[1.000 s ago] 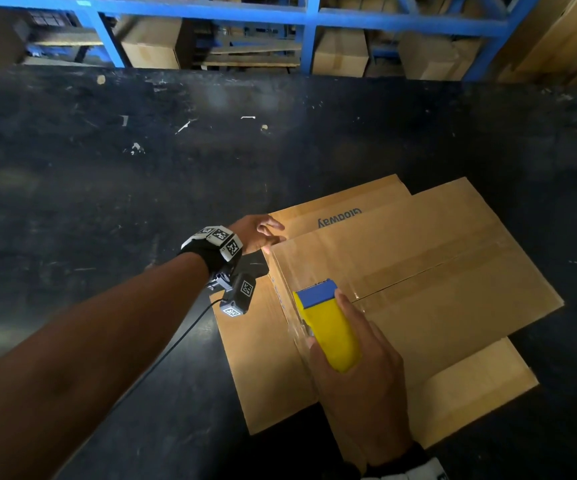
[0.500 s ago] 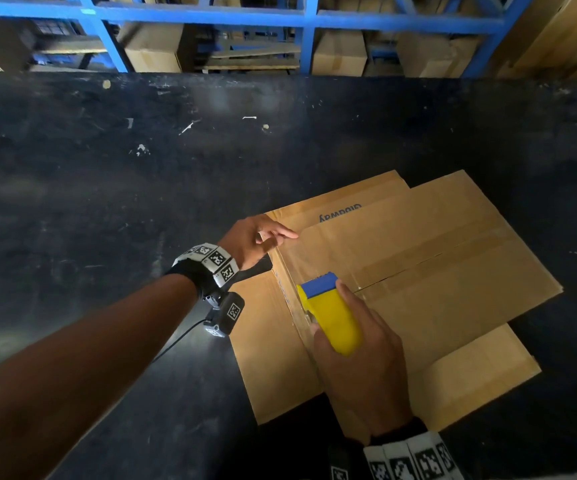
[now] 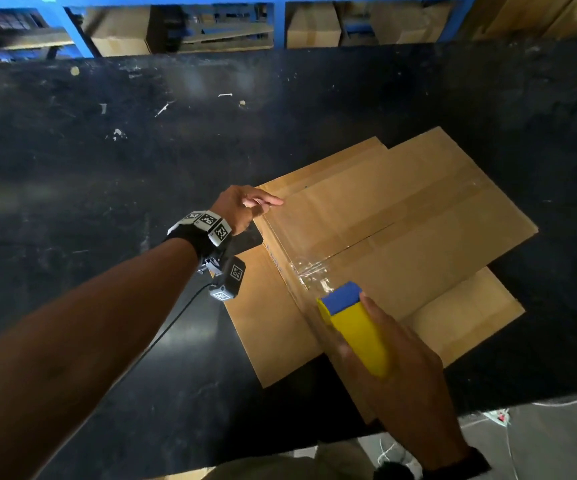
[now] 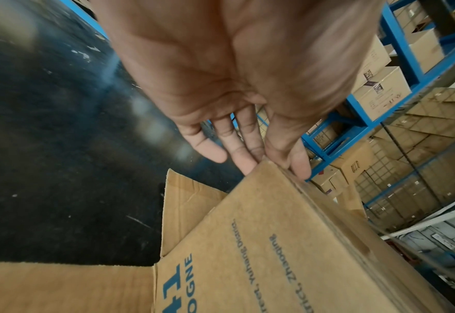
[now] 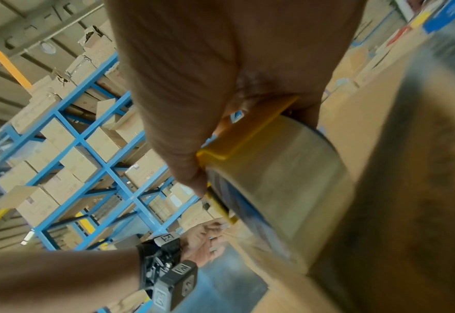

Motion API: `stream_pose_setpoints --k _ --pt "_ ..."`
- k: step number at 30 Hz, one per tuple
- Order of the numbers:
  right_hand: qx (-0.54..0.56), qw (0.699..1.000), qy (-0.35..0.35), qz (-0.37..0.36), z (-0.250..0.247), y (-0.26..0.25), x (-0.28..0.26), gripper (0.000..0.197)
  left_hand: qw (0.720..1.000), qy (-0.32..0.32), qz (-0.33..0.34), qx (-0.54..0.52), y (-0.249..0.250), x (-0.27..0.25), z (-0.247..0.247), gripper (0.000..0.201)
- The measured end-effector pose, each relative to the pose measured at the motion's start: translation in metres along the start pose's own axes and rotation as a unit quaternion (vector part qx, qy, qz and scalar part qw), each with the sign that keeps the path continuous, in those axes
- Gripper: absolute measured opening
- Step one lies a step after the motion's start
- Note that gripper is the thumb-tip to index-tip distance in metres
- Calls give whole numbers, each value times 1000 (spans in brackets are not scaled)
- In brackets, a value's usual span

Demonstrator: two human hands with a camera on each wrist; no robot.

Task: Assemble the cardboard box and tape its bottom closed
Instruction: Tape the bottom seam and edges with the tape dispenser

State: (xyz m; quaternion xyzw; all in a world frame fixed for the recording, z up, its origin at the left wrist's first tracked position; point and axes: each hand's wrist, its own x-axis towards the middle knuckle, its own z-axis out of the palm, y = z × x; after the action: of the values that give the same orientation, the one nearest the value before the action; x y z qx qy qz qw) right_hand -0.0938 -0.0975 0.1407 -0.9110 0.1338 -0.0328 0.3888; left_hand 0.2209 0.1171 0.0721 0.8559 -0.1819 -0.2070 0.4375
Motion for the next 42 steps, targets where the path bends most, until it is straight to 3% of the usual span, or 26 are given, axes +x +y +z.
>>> stream_pose_setpoints --k 5,9,18,24,28,30,33,36,39,42 --pt "-27 999 -9 42 -35 25 -74 80 1000 23 -4 3 -4 0 3 32" --pt "-37 996 4 75 -32 45 -100 82 999 46 -14 -4 -5 -2 8 34" --pt "-73 991 -43 99 3 78 -91 76 997 74 -15 6 9 -12 18 32" --pt "-34 992 -58 107 9 88 -70 75 991 124 -31 50 23 -21 28 29" --pt "-33 984 -116 133 9 104 -65 96 980 163 -12 113 28 -28 36 35" --pt "-21 983 -109 143 9 111 -71 105 970 169 35 171 30 -40 44 34" --pt "29 985 -73 152 9 117 -75 80 961 123 189 159 50 -75 72 37" --pt "69 985 -41 151 7 118 -72 78 939 24 290 182 78 -118 117 39" --pt "69 985 -31 155 5 119 -65 64 917 -69 276 281 82 -142 159 56" --pt "69 986 -21 150 2 120 -61 62 895 -96 254 355 73 -143 172 68"
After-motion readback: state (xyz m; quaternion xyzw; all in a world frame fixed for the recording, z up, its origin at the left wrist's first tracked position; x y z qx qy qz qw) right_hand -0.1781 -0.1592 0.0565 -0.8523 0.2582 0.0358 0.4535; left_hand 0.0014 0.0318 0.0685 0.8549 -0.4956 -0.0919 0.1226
